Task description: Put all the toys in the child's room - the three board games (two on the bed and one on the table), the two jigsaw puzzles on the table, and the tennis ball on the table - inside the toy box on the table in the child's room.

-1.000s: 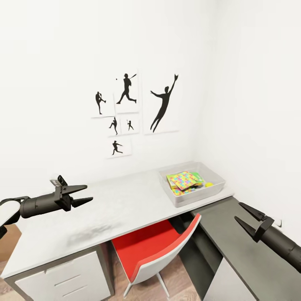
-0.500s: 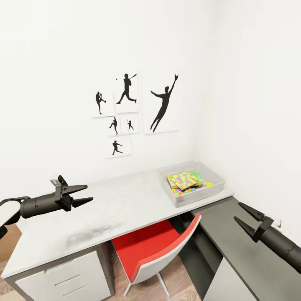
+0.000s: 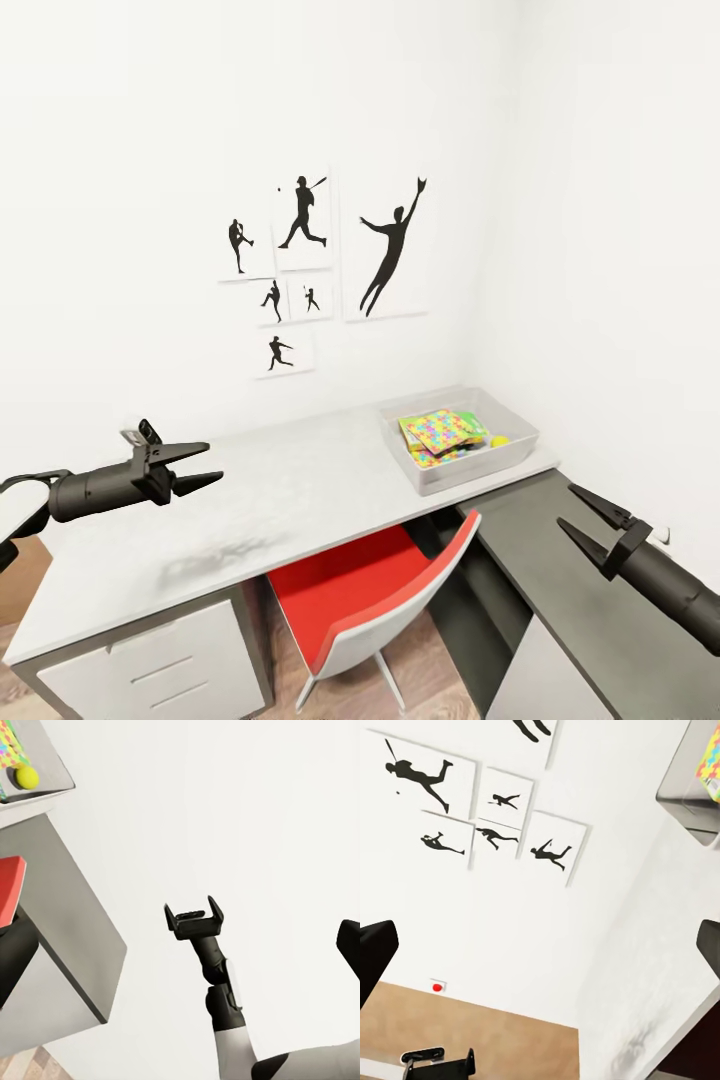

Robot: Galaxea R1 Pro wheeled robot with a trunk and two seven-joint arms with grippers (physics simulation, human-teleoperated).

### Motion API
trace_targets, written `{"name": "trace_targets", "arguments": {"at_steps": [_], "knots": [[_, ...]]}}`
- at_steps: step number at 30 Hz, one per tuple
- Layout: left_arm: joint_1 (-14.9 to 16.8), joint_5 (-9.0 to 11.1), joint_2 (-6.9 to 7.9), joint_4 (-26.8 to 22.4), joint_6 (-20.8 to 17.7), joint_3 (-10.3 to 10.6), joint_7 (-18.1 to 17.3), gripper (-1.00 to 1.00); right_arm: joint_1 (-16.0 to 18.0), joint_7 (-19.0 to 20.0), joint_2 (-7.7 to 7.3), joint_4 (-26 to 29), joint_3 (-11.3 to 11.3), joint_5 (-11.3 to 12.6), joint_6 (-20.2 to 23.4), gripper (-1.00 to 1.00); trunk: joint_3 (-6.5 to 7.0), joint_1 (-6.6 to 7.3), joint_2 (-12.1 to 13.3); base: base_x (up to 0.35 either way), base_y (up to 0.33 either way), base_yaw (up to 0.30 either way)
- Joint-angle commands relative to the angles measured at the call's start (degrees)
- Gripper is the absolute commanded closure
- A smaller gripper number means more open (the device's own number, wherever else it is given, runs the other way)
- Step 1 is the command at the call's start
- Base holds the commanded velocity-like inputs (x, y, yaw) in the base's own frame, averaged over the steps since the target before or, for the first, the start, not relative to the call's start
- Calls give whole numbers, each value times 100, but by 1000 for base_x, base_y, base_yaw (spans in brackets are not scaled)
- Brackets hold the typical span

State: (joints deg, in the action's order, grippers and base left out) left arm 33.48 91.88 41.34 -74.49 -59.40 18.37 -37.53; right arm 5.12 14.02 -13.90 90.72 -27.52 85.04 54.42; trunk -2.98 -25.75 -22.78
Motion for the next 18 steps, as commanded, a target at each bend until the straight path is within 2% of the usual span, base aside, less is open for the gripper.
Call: {"name": "trace_targets", "arguments": {"at_steps": [1,8,18], "knots": [[10,-5,4,5,-10,13,-34,-100,7,48,0,-2,-7,-49,25,-100,-14,-3,-14,-80,0,-32],[10,-6,16,5,-10,9,-35,-100,7,48,1,-2,-7,-49,25,-100,-14,-3,-14,-160,34,-181],[10,-4,11,5,-10,13,-35,-100,7,48,1,-2,-1,-49,25,-100,-14,-3,-14,-225,141,-270]]}}
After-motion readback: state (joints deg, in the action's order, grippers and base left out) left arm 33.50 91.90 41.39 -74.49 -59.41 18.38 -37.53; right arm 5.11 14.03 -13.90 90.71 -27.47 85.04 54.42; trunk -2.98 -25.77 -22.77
